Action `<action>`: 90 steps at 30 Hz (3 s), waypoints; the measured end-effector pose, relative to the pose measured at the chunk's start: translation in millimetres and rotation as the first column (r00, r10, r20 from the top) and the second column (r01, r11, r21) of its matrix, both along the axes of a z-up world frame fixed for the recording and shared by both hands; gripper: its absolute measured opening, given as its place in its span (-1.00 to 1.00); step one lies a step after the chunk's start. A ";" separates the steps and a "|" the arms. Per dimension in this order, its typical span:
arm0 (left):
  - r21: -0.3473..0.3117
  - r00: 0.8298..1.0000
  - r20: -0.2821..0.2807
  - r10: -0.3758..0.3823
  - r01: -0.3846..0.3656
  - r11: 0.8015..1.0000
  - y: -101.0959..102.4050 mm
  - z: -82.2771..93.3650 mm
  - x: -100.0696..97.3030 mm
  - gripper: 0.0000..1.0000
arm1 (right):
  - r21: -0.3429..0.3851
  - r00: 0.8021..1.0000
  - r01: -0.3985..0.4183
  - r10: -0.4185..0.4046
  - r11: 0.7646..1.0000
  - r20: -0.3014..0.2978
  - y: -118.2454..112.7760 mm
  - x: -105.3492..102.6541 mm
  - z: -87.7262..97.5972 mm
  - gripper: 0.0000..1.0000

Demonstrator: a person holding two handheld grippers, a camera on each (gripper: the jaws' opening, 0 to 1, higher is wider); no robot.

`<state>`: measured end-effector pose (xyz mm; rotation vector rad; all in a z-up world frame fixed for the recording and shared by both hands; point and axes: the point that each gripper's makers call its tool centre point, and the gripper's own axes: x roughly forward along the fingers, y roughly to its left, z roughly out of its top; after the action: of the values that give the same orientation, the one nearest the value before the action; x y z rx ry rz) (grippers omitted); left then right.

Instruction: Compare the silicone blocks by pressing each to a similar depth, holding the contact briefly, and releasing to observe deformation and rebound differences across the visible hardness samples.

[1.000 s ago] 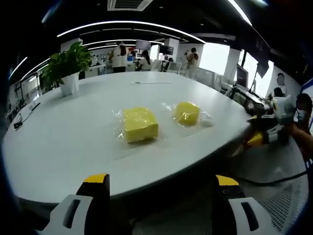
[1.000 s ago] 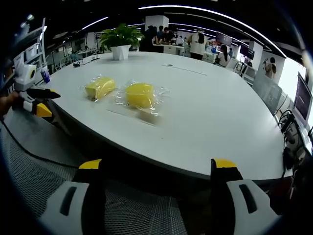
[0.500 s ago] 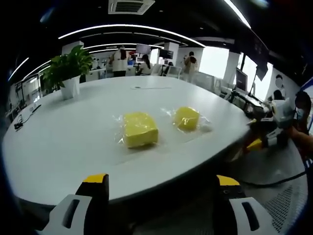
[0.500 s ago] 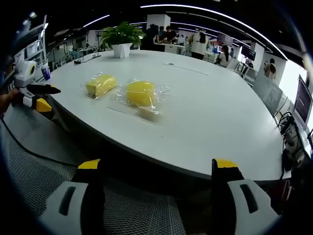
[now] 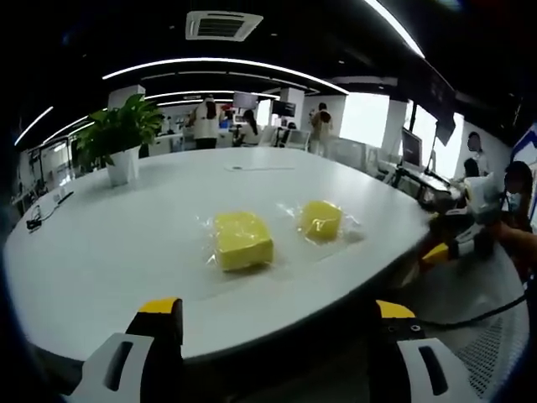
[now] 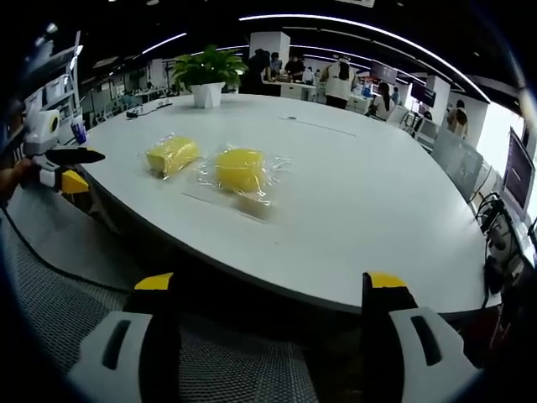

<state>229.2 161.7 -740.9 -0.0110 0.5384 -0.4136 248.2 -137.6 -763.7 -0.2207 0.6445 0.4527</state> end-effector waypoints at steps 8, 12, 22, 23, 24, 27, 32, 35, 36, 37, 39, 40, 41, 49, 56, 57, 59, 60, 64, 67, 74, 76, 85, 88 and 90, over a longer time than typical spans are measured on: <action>-0.001 1.000 -0.001 0.005 -0.005 1.000 2.7 -1.3 0.5 0.85 | 0.003 1.000 -0.001 0.001 1.000 -0.001 1.1 -0.4 -0.2 0.68; -0.002 1.000 -0.011 -0.006 0.006 1.000 1.5 -3.2 -0.7 0.84 | 0.002 1.000 0.006 -0.006 1.000 0.001 0.0 -0.4 0.0 0.67; -0.008 0.999 -0.039 -0.022 0.021 1.000 -1.4 -6.8 -4.6 0.84 | 0.005 1.000 0.001 -0.001 1.000 -0.003 0.8 -2.0 -0.5 0.65; -0.009 0.999 -0.042 -0.025 0.025 1.000 -1.8 -7.3 -5.1 0.84 | 0.005 1.000 0.000 0.000 1.000 -0.003 1.1 -2.2 -0.5 0.65; -0.008 0.999 -0.044 -0.027 0.027 1.000 -2.0 -7.6 -5.5 0.84 | 0.005 1.000 -0.001 0.001 1.000 -0.004 1.1 -2.2 -0.5 0.65; -0.013 0.999 -0.046 -0.028 0.028 1.000 -2.9 -6.7 -6.2 0.84 | 0.006 1.000 0.001 -0.001 1.000 -0.003 0.9 -2.3 -0.3 0.65; -0.043 0.999 -0.041 -0.031 0.029 0.999 -1.8 -3.0 -2.8 0.85 | 0.005 1.000 -0.001 0.001 1.000 -0.008 1.2 -2.1 -0.8 0.64; -0.027 0.998 -0.034 -0.049 0.048 0.998 -2.0 -3.1 -1.2 0.90 | 0.005 1.000 -0.003 0.003 1.000 -0.010 1.8 -2.8 -0.9 0.64; -0.029 0.998 -0.033 -0.053 0.052 0.998 -2.5 -2.8 -1.1 0.90 | 0.003 1.000 -0.003 0.003 1.000 -0.009 1.2 -2.7 -0.8 0.64; -0.040 0.998 -0.033 -0.056 0.054 0.998 -3.4 -2.0 -0.7 0.90 | 0.002 1.000 -0.003 0.003 1.000 -0.007 1.2 -2.7 -0.6 0.64; -0.063 0.998 -0.034 -0.055 0.052 0.997 -2.6 -1.0 0.6 0.90 | 0.004 1.000 -0.004 0.004 1.000 -0.010 1.5 -3.2 -0.8 0.64; -0.069 0.998 -0.029 -0.055 0.053 0.996 -2.2 0.1 1.5 0.90 | 0.002 1.000 -0.004 0.004 1.000 -0.010 1.3 -3.4 -0.9 0.64; -0.075 0.998 -0.020 -0.055 0.054 0.996 -1.8 1.4 3.0 0.90 | 0.003 1.000 -0.004 0.004 1.000 -0.011 1.5 -3.6 -0.9 0.64; -0.050 0.996 0.043 -0.083 0.085 0.995 1.6 12.5 20.4 0.80 | 0.004 1.000 -0.004 0.004 1.000 -0.010 0.9 -3.4 -0.4 0.64; -0.095 0.998 0.044 -0.044 0.048 0.994 14.2 14.3 48.4 0.57 | 0.004 1.000 -0.005 0.005 1.000 -0.010 1.5 -2.3 -0.2 0.64; -0.106 0.998 0.052 -0.032 0.038 0.994 15.1 16.1 51.9 0.56 | 0.004 1.000 -0.004 0.004 1.000 -0.010 1.3 -2.2 -0.1 0.64; -0.128 0.999 0.040 -0.010 0.015 0.992 17.8 15.9 57.6 0.57 | 0.001 1.000 0.000 0.000 1.000 -0.003 0.5 -1.4 0.8 0.64; -0.140 0.999 0.037 -0.002 0.007 0.990 19.2 15.5 61.7 0.57 | 0.002 1.000 0.002 -0.002 1.000 0.005 0.2 -0.5 2.1 0.64; -0.152 1.000 0.020 0.012 -0.009 0.988 22.8 10.0 75.2 0.50 | 0.005 1.000 0.004 -0.004 1.000 0.021 0.3 1.2 4.5 0.61; -0.206 0.999 -0.014 0.029 -0.031 0.978 23.1 5.4 83.7 0.38 | 0.001 1.000 0.006 -0.006 1.000 0.019 -0.2 1.2 3.9 0.59; -0.325 0.996 -0.058 0.069 -0.084 0.942 28.8 -4.7 102.3 0.29 | 0.002 0.999 0.022 -0.022 1.000 0.032 -2.9 2.4 5.5 0.55; -0.316 0.996 -0.056 0.069 -0.083 0.945 28.6 -5.4 107.0 0.29 | 0.001 0.999 0.023 -0.023 1.000 0.031 -3.0 2.0 5.0 0.55; -0.265 0.996 -0.069 0.057 -0.073 0.962 28.2 -14.4 126.2 0.26 | -0.001 1.000 0.018 -0.018 1.000 0.007 -2.0 0.2 0.9 0.56; -0.309 0.993 -0.087 0.077 -0.101 0.946 28.5 -14.8 137.8 0.22 | -0.004 1.000 0.018 -0.018 1.000 0.002 -2.2 -0.4 -0.2 0.54; -0.332 0.992 -0.095 0.082 -0.109 0.937 29.6 -16.7 146.3 0.20 | 0.001 1.000 0.014 -0.014 1.000 0.011 -1.2 0.2 1.3 0.49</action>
<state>375.5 191.3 -757.6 -0.3846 0.5376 -0.4073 248.3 -138.9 -762.4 -0.2176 0.6347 0.4381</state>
